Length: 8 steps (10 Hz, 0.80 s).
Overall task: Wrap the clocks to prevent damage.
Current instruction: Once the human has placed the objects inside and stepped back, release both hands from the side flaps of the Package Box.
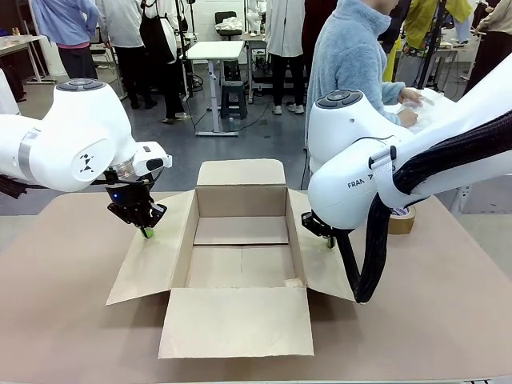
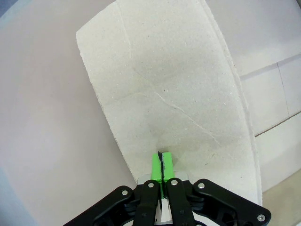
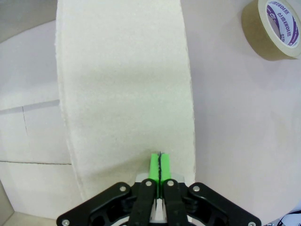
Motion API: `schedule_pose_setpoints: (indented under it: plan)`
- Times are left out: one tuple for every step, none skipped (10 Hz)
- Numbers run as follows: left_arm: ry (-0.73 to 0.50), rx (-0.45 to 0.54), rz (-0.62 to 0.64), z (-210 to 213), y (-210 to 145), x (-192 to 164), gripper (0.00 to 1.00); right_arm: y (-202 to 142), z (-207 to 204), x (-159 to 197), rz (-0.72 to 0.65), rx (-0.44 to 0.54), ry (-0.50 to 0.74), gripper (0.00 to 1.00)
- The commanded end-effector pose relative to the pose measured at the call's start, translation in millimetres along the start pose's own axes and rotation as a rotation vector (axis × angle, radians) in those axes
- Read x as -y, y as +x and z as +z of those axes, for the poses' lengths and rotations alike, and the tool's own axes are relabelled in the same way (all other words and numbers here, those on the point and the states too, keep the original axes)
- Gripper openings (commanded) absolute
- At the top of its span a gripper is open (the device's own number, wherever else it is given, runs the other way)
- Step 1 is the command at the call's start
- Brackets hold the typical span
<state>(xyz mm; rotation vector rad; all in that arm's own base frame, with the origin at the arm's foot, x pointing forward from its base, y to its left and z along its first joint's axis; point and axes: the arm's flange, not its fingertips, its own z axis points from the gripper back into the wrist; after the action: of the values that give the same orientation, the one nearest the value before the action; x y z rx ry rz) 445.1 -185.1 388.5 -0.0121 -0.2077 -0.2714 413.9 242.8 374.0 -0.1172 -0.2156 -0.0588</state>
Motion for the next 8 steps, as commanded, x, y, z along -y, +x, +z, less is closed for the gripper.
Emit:
schedule_pose_setpoints:
  plan:
    - [0.001,0.005,0.0,2.5,-0.6,-0.4,0.01,-0.9,-2.0,-0.3,-0.003,-0.007,-0.004,0.01]
    - [0.001,0.005,0.0,2.5,-0.6,-0.4,0.01,-0.9,-2.0,-0.3,-0.003,-0.007,-0.004,0.01]
    - [0.001,0.005,0.0,2.5,-0.6,-0.4,0.01,-0.9,-2.0,-0.3,-0.003,-0.007,-0.004,0.01]
    - [0.001,0.005,0.0,2.5,-0.6,-0.4,0.01,-0.9,-2.0,-0.3,-0.003,-0.007,-0.004,0.01]
    - [0.001,0.005,0.0,2.5,-0.6,-0.4,0.01,-0.9,-2.0,-0.3,-0.003,-0.007,-0.004,0.01]
    - [0.001,0.005,0.0,2.5,-0.6,-0.4,0.01,-0.9,-2.0,-0.3,-0.003,-0.007,-0.004,0.01]
    - [0.001,0.005,0.0,2.5,-0.6,-0.4,0.01,-0.9,-2.0,-0.3,-0.003,-0.007,-0.004,0.01]
    - [0.001,0.005,0.0,2.5,-0.6,-0.4,0.01,-0.9,-2.0,-0.3,-0.003,-0.007,-0.004,0.01]
